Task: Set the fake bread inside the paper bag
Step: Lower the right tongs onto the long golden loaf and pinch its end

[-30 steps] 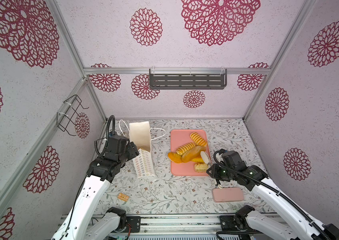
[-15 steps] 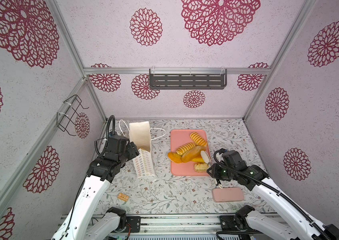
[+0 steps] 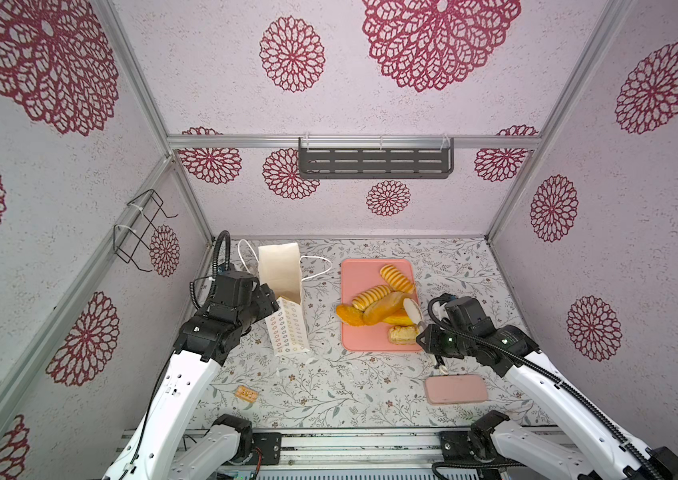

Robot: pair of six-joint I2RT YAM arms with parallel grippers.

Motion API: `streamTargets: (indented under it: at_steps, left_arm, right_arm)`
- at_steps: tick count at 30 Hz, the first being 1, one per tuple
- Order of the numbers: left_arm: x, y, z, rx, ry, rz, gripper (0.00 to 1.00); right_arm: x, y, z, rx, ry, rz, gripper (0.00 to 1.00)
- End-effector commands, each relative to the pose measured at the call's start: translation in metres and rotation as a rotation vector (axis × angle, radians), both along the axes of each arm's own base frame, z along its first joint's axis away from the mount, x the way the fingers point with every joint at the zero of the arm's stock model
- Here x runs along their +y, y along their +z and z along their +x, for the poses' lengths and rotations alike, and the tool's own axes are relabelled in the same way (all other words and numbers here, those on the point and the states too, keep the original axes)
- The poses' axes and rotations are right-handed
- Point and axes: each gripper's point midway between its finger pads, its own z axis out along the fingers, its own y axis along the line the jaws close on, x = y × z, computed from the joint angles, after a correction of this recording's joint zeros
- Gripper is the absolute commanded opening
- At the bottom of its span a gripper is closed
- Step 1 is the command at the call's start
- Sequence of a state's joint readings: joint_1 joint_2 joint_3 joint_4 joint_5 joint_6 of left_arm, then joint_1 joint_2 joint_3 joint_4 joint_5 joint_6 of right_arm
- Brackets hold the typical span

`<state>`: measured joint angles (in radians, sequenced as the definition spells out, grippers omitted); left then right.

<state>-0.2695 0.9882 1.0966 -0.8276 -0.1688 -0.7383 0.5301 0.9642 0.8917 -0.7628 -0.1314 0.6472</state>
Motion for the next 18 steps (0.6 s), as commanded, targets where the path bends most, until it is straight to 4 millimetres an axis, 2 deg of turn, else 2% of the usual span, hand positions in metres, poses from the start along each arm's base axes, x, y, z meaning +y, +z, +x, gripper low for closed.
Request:
streamTargets:
  at_steps: [1,5,12,14,18]
  left_arm:
    - [-0.001,0.006,0.002,-0.020,0.001,-0.009,0.75]
    - [0.000,0.006,0.002,-0.023,0.006,-0.004,0.75]
    - [0.004,0.005,-0.001,-0.030,0.012,0.009,0.76]
    - [0.005,0.005,-0.001,-0.033,0.014,0.013,0.76]
    - [0.007,0.003,-0.002,-0.032,0.012,0.017,0.77]
  right_arm:
    - [0.014,0.018,0.011,-0.043,0.036,0.056,0.00]
    - [0.031,0.020,0.015,-0.019,0.048,0.147,0.00]
    - [0.070,0.034,0.020,0.022,0.006,0.471,0.00]
    - [0.076,0.033,0.020,0.045,-0.015,0.537,0.01]
    - [0.076,0.027,0.020,0.069,-0.075,0.576,0.05]
